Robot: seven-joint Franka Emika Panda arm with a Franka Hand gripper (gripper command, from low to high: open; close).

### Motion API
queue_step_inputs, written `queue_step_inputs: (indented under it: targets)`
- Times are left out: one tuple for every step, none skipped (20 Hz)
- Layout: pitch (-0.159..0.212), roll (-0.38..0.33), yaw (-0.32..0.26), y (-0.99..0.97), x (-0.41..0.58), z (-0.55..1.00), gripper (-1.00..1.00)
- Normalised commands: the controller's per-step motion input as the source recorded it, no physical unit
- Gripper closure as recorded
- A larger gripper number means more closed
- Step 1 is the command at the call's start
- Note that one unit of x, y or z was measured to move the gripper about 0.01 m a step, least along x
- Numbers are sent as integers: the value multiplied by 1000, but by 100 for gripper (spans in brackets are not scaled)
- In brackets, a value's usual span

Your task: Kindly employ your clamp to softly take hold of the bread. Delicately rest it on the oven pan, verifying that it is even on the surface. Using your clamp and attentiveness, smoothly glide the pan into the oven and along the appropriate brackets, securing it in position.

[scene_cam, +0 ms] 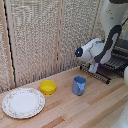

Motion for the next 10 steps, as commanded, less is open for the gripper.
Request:
queue_step_inputs:
  targets:
    - [0,0,-102,-111,617,817,100]
    - [-6,-9,-108,-151,563,797,100]
    - [-24,0,-120,-243,500,740,100]
    - [-15,0,-119,-294,497,714,100]
    - [-18,57,-121,-437,377,700,100]
    - [-19,84,-111,-463,380,637,100]
    - [-15,94,-105,-529,357,597,100]
    - [-2,100,-91,-660,251,440,100]
    - [0,96,-63,-751,234,371,100]
    - [0,79,-46,-837,254,377,100]
